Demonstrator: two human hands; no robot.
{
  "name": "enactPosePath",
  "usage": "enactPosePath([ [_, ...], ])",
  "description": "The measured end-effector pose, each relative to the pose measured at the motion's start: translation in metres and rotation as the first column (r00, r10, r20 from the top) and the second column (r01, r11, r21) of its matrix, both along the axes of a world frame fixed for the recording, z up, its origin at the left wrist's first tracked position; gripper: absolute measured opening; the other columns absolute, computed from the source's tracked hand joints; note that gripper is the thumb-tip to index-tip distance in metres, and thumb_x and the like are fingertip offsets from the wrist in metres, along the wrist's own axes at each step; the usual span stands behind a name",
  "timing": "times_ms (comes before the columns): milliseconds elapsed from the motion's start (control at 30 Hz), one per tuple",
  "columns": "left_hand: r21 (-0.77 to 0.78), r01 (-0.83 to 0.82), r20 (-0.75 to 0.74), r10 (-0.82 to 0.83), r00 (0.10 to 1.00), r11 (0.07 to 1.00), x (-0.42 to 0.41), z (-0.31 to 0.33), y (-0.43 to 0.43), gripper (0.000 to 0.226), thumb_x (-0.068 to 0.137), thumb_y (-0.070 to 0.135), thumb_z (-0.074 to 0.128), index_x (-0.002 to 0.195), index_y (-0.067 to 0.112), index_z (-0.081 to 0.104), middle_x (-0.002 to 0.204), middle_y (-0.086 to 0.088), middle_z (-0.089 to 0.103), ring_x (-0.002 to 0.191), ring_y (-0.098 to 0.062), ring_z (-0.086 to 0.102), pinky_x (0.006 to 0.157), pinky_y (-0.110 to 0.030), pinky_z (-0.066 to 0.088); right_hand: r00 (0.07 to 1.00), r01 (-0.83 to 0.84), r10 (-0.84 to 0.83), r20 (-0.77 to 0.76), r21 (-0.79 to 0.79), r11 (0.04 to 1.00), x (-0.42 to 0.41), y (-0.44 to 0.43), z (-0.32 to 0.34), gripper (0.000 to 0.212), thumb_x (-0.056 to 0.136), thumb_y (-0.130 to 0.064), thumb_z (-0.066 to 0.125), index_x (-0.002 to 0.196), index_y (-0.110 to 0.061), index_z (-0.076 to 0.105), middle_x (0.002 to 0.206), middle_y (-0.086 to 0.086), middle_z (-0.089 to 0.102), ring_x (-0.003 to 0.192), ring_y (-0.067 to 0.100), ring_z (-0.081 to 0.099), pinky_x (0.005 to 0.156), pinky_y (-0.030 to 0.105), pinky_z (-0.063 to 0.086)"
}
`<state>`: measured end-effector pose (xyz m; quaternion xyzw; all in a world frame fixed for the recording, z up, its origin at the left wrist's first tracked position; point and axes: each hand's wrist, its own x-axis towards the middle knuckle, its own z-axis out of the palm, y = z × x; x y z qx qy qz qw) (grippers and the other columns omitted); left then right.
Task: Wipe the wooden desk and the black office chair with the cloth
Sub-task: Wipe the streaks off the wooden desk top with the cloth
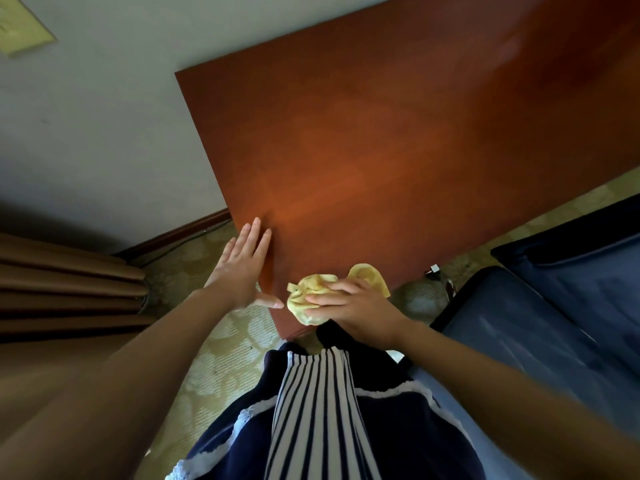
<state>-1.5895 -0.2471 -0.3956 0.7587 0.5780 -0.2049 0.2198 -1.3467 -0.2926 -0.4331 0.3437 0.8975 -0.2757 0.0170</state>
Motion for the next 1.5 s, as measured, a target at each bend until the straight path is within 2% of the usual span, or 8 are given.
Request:
enactPosePath([
  [267, -0.08, -0.005, -0.046, 0.001, 0.999, 0.997, 0.024, -0.009, 0.01, 0.146, 0.056, 0.077, 0.067, 0.144, 0.012, -0.03, 0.148, -0.016, -0.039, 0.14, -0.031, -0.029, 0.116, -0.043, -0.006, 0.898, 0.415, -0.417, -0.139, -0.043, 0.909, 0.086, 0.015, 0.009, 0.048, 0.082, 0.009, 0.059, 0.119, -0.02, 0.067, 0.131, -0.006, 0.057, 0.127, 0.027, 0.047, 0.103, 0.046, 0.038],
  [500, -0.092, 0.013, -0.009, -0.013, 1.0, 0.996, 0.018, -0.007, 0.015, 0.139, 0.061, 0.072, 0.068, 0.146, 0.016, -0.027, 0.15, -0.011, -0.037, 0.142, -0.027, -0.026, 0.117, -0.039, -0.001, 0.829, 0.557, -0.558, -0.023, 0.108, 0.823, 0.127, 0.069, 0.01, 0.044, 0.09, 0.002, 0.057, 0.128, -0.02, 0.059, 0.135, 0.0, 0.054, 0.13, 0.031, 0.044, 0.105, 0.03, 0.03],
  [700, -0.118, 0.041, -0.039, -0.046, 0.998, 0.992, 0.021, -0.004, 0.018, 0.134, 0.067, 0.072, 0.063, 0.145, 0.012, -0.027, 0.149, -0.016, -0.037, 0.142, -0.031, -0.024, 0.118, -0.041, 0.001, 0.641, 0.765, -0.767, -0.039, 0.123, 0.632, 0.095, 0.115, 0.006, 0.043, 0.095, -0.003, 0.05, 0.132, -0.022, 0.055, 0.142, -0.001, 0.048, 0.135, 0.028, 0.036, 0.108, 0.033, 0.03],
  [833, -0.14, 0.028, -0.037, -0.034, 0.999, 0.99, 0.021, -0.002, 0.019, 0.132, 0.069, 0.07, 0.064, 0.146, 0.012, -0.026, 0.15, -0.016, -0.036, 0.142, -0.031, -0.024, 0.118, -0.041, 0.002, 0.534, 0.819, -0.84, 0.092, 0.191, 0.541, 0.052, 0.117, 0.001, 0.046, 0.099, -0.013, 0.042, 0.142, -0.027, 0.042, 0.151, -0.005, 0.035, 0.14, 0.028, 0.025, 0.108, 0.038, 0.029],
  [1100, -0.044, -0.111, 0.042, 0.113, 0.993, 0.993, 0.018, 0.002, 0.02, 0.104, 0.079, 0.059, 0.062, 0.153, 0.023, -0.001, 0.16, -0.001, -0.012, 0.147, -0.019, -0.007, 0.118, -0.04, 0.016, 0.865, 0.5, -0.502, -0.008, 0.109, 0.859, -0.016, 0.074, 0.0, 0.046, 0.094, -0.011, 0.042, 0.135, -0.031, 0.05, 0.147, -0.01, 0.041, 0.136, 0.024, 0.031, 0.111, 0.038, 0.025],
  [1300, 0.129, -0.109, -0.016, 0.112, 0.994, 0.986, 0.025, 0.003, 0.029, 0.094, 0.081, 0.062, 0.057, 0.152, 0.021, 0.009, 0.156, -0.001, 0.017, 0.143, -0.022, 0.018, 0.115, -0.04, 0.019, 0.977, 0.202, -0.197, -0.079, 0.059, 0.978, 0.009, 0.054, -0.004, 0.043, 0.095, -0.006, 0.046, 0.133, -0.026, 0.055, 0.145, -0.008, 0.044, 0.137, 0.024, 0.032, 0.111, 0.037, 0.021],
  [1400, 0.141, -0.135, -0.042, 0.142, 0.989, 0.981, 0.032, 0.002, 0.034, 0.103, 0.076, 0.065, 0.06, 0.152, 0.021, 0.006, 0.157, -0.002, 0.012, 0.144, -0.024, 0.012, 0.116, -0.044, 0.017, 0.996, 0.072, -0.072, -0.047, -0.005, 0.997, 0.038, 0.05, -0.004, 0.055, 0.09, -0.003, 0.05, 0.136, -0.032, 0.05, 0.147, -0.014, 0.038, 0.139, 0.02, 0.027, 0.112, 0.033, 0.015],
  [1500, 0.085, -0.231, -0.049, 0.236, 0.971, 0.969, 0.044, -0.001, 0.042, 0.116, 0.072, 0.069, 0.062, 0.152, 0.02, -0.006, 0.16, -0.007, -0.01, 0.147, -0.029, -0.008, 0.116, -0.05, 0.007, 0.985, 0.101, -0.102, -0.14, -0.015, 0.995, 0.071, 0.047, 0.002, 0.044, 0.09, -0.003, 0.056, 0.127, -0.026, 0.061, 0.138, -0.009, 0.051, 0.131, 0.024, 0.042, 0.108, 0.039, 0.028],
])
